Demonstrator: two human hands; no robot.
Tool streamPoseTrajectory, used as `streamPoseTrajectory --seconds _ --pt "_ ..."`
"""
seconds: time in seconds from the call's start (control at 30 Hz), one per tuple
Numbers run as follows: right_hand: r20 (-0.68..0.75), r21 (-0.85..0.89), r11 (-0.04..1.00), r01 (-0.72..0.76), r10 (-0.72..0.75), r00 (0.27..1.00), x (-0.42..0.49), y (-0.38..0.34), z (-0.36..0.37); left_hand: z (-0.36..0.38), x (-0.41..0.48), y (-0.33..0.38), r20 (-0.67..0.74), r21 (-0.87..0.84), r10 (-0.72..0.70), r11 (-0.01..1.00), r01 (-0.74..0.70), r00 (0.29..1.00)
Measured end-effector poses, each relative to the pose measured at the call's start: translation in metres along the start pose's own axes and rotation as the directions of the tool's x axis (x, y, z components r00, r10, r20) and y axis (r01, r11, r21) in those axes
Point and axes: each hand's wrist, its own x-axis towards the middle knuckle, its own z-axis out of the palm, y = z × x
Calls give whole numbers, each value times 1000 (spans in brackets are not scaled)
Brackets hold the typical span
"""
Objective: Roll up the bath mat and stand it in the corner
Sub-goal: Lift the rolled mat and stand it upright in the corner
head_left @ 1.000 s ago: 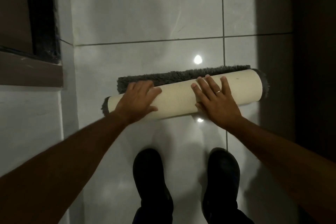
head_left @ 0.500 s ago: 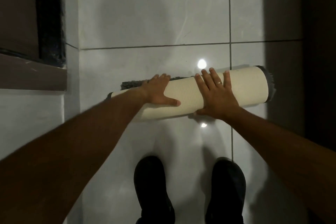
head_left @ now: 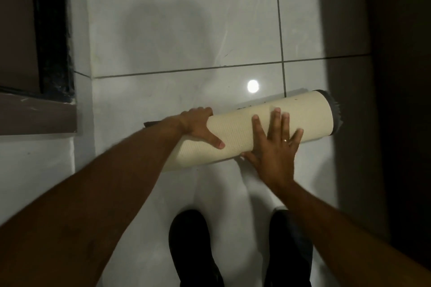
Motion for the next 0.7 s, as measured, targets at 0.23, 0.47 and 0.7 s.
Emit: streamPoseTrajectory --seconds 0.23,0.47,0.7 --pt "282 814 241 -528 632 722 16 -57 -32 22 -39 14 -240 -188 -38 982 -8 970" --pt "521 852 -353 -387 498 693 83 -75 -142 -9 -110 62 -726 -250 -167 968 -29 667" --pt "414 887 -267 -377 97 905 146 -60 -287 -111 -166 80 -722 -442 -212 873 -203 659"
